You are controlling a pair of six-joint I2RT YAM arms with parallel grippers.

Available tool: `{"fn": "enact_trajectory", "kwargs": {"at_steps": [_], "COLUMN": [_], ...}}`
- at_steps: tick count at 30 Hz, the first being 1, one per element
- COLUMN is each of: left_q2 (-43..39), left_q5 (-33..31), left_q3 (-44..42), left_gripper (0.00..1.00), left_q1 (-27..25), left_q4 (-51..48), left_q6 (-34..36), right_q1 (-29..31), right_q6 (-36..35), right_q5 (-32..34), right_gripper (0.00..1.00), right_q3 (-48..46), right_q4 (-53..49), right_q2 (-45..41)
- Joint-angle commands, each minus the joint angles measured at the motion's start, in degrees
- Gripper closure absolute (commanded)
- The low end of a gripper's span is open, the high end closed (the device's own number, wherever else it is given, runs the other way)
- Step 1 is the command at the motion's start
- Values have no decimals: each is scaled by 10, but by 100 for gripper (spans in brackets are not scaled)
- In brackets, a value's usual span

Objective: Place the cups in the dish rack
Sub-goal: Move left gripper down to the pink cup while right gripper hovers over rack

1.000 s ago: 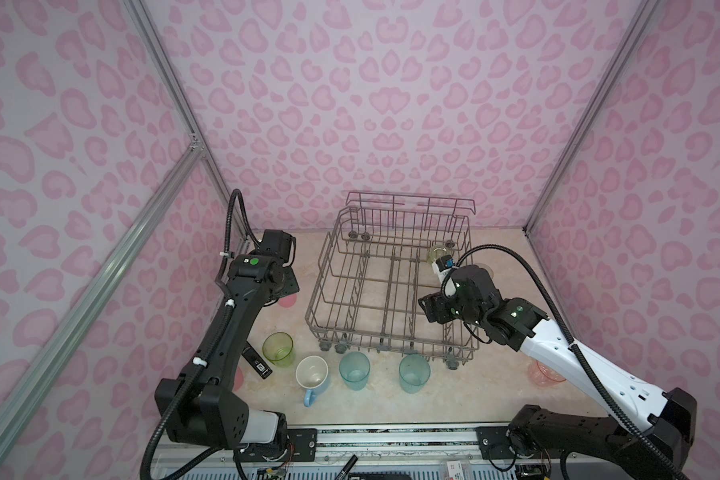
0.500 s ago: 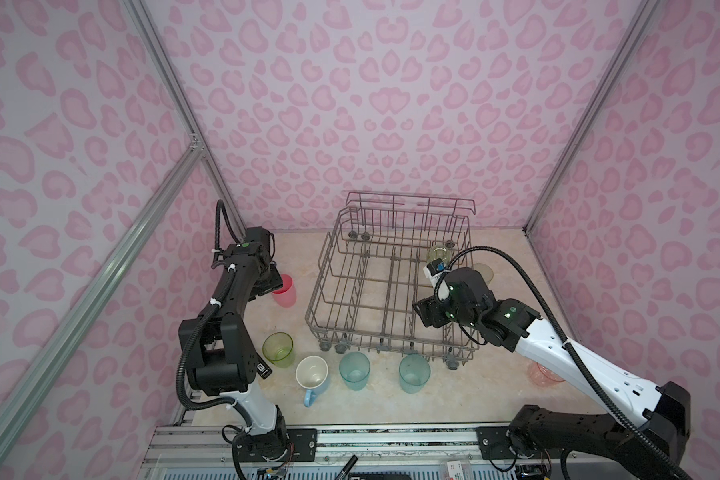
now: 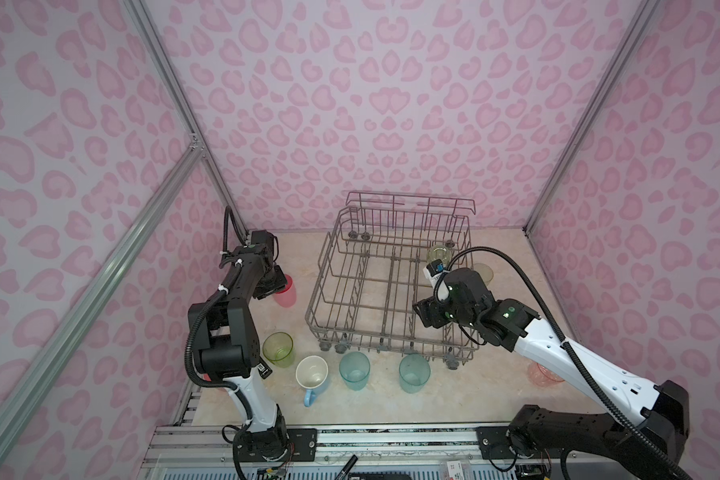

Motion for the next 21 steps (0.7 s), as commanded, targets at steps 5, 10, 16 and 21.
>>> {"fn": "enact_trajectory", "kwargs": {"at_steps": [5,10,16,21], "left_q2": [16,13,-9,-18], "left_q5": [15,12,10,36], "left_q3": [-9,-7,-16,8], "left_gripper": [77,82,86,87], "left_q1": [7,8,8,14], "left_q4": [31,32,36,22], "left_q6": [8,11,29,33], "right_q1": [0,1,0,0], "right_q6": [-1,0,6,13], "right_q5": [21,27,34,70], "right_gripper": [20,19,19,18], "right_q3": [-4,-14,-18,-19], "right_q4": [2,14,14,2], "right_q2": [-1,-9,-1,21]}}
